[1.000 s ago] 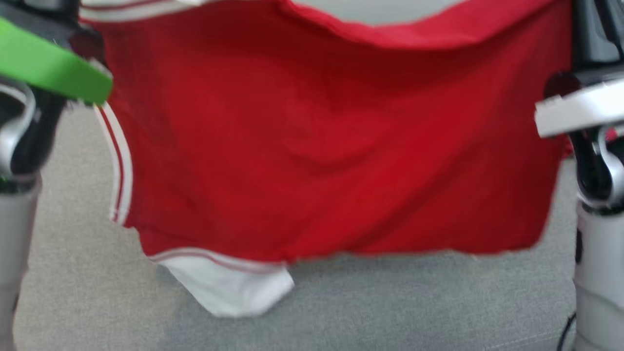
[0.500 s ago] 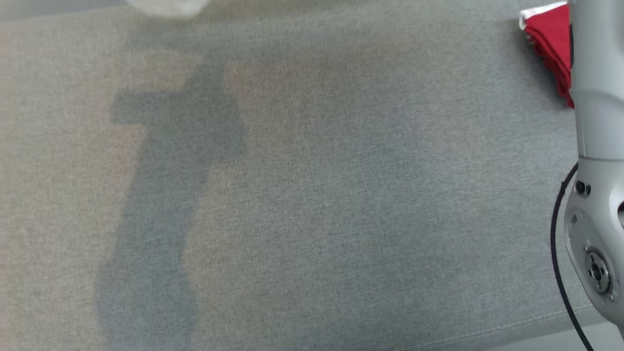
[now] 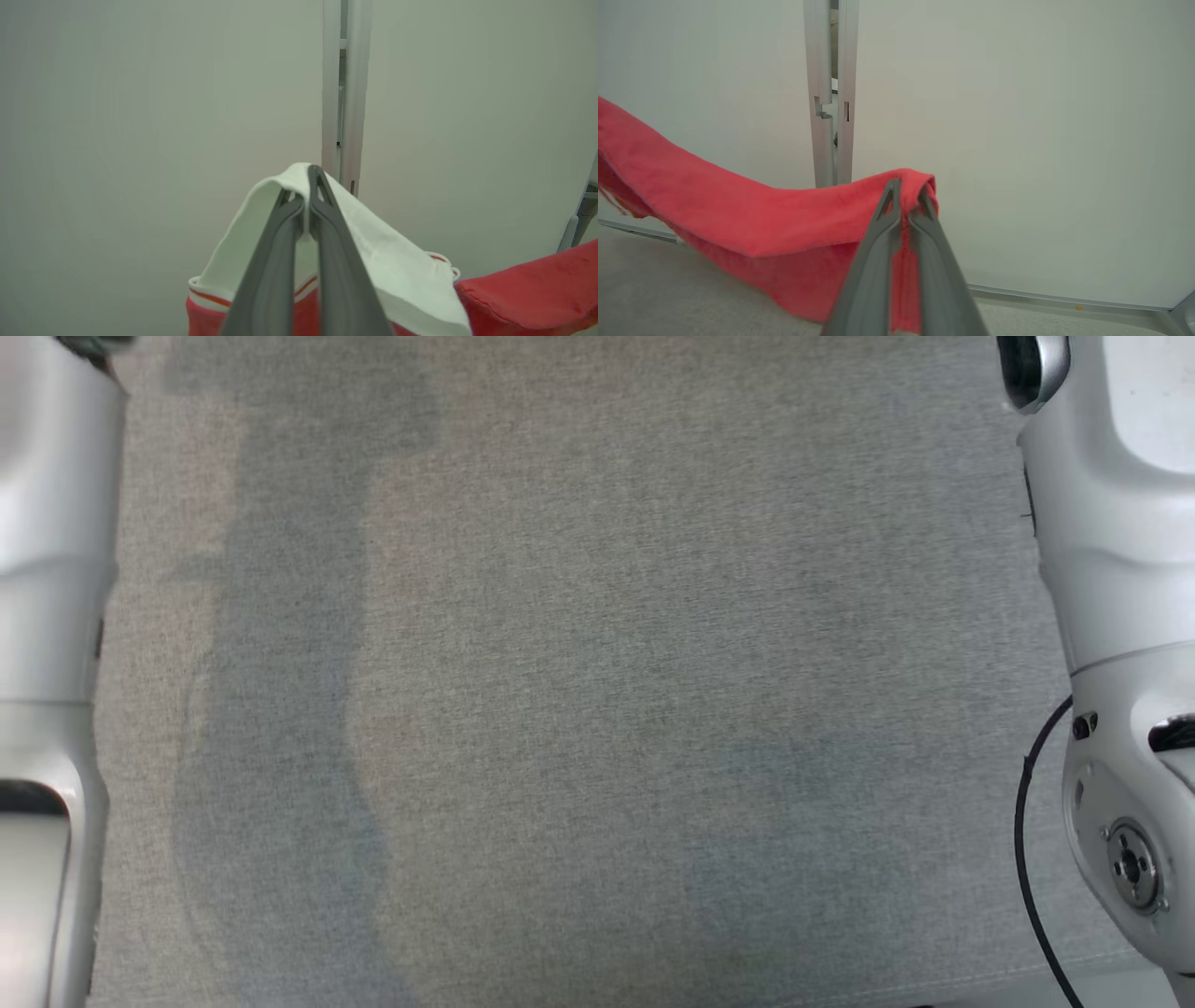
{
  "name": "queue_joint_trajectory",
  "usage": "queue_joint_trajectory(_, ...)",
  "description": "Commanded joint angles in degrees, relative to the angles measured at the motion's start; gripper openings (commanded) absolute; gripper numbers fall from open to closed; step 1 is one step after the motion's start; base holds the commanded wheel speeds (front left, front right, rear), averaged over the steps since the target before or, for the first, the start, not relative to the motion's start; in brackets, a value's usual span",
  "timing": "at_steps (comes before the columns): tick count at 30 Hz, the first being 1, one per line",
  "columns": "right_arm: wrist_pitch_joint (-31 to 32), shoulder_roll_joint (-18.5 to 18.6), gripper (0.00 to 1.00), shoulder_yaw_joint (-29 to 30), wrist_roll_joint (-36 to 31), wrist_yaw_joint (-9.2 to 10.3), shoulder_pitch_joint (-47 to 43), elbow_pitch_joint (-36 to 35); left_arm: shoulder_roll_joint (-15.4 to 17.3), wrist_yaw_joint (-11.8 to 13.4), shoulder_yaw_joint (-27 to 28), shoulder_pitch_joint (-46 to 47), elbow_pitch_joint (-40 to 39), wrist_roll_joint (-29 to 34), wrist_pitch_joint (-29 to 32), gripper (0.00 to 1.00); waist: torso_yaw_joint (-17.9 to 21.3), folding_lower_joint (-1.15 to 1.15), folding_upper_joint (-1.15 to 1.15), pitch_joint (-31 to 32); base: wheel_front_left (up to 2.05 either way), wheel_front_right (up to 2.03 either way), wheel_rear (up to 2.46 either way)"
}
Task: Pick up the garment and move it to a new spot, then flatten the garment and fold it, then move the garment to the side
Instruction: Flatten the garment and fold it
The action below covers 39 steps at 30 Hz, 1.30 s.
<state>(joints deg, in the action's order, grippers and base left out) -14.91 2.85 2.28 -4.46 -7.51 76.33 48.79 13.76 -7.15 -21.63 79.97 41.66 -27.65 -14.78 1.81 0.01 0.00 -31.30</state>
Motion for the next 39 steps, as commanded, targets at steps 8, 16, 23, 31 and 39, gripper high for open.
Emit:
queue_joint_trajectory(8, -0.29, 0.31, 0.0, -0.4, 2.16, 0.06, -8.83, -7.14, 0.04, -0.43, 3.79, -15.13, -14.6, -2.99, -0.42, 0.0, -2.8, -0.01, 0.0, -0.77, 0.0, 0.0, 0.0)
queue_joint_trajectory(16, -0.31, 0.48, 0.0, -2.62, 5.92, 0.06, -21.98, -12.96, 1.03, -0.42, 7.75, -34.66, -26.0, -1.86, -0.39, 0.0, -2.11, -0.01, 0.0, 5.56, 0.0, 0.0, 0.0)
queue_joint_trajectory(23, -0.32, 0.28, 0.0, -4.57, 10.94, 0.06, -34.13, -17.01, 2.0, -0.38, 9.64, -52.44, -33.58, -0.65, -0.4, 0.0, -1.05, -0.01, 0.0, 14.03, 0.0, 0.0, 0.0)
queue_joint_trajectory(31, -0.32, 0.2, 0.0, -2.97, 14.8, 0.06, -48.55, -21.89, -0.52, 0.06, 11.95, -69.6, -40.49, -2.03, -0.4, 0.0, -1.0, -0.01, 0.0, 23.91, 0.0, 0.0, 0.0)
queue_joint_trajectory(39, 1.3, 0.18, 0.0, -0.72, 16.32, 0.06, -61.05, -29.78, -0.45, 2.67, 10.8, -81.51, -47.92, -2.18, 1.61, 0.0, -1.78, -0.01, 0.0, 28.96, 0.0, 0.0, 0.0)
